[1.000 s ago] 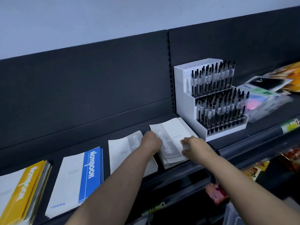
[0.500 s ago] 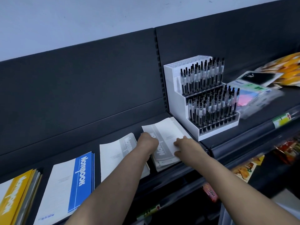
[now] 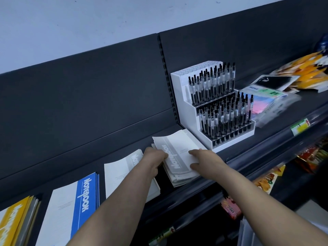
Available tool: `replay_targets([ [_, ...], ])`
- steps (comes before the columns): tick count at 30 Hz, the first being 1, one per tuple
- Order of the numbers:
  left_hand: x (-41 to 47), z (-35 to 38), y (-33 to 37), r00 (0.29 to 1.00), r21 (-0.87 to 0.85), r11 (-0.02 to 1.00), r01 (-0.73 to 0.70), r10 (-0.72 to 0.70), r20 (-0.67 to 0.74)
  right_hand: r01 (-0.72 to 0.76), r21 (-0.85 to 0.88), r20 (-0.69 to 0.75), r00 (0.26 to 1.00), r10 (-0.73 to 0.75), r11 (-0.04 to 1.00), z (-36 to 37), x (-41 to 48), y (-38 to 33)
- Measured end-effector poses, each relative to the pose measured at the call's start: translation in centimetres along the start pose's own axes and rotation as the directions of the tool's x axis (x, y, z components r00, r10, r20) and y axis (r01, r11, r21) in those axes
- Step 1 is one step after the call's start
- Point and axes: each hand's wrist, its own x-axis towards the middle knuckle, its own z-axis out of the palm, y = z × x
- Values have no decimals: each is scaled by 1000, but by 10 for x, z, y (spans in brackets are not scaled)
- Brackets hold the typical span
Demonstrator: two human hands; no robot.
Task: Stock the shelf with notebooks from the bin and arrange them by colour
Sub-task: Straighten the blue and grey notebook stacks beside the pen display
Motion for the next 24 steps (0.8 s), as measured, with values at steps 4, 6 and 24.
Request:
replay_targets([
  [4, -1, -2, 8, 997, -48, 997, 55, -52, 57, -1, 13, -9, 1000, 1, 1000, -4, 0, 0],
  [6, -5, 1, 9, 996, 0, 999, 48, -48, 80, -1, 29, -8, 1000, 2, 1000, -5, 0, 0],
  [24, -21, -44, -4, 865, -227, 882, -413, 458, 206, 337, 516, -550, 835, 4, 787, -7, -13, -32],
])
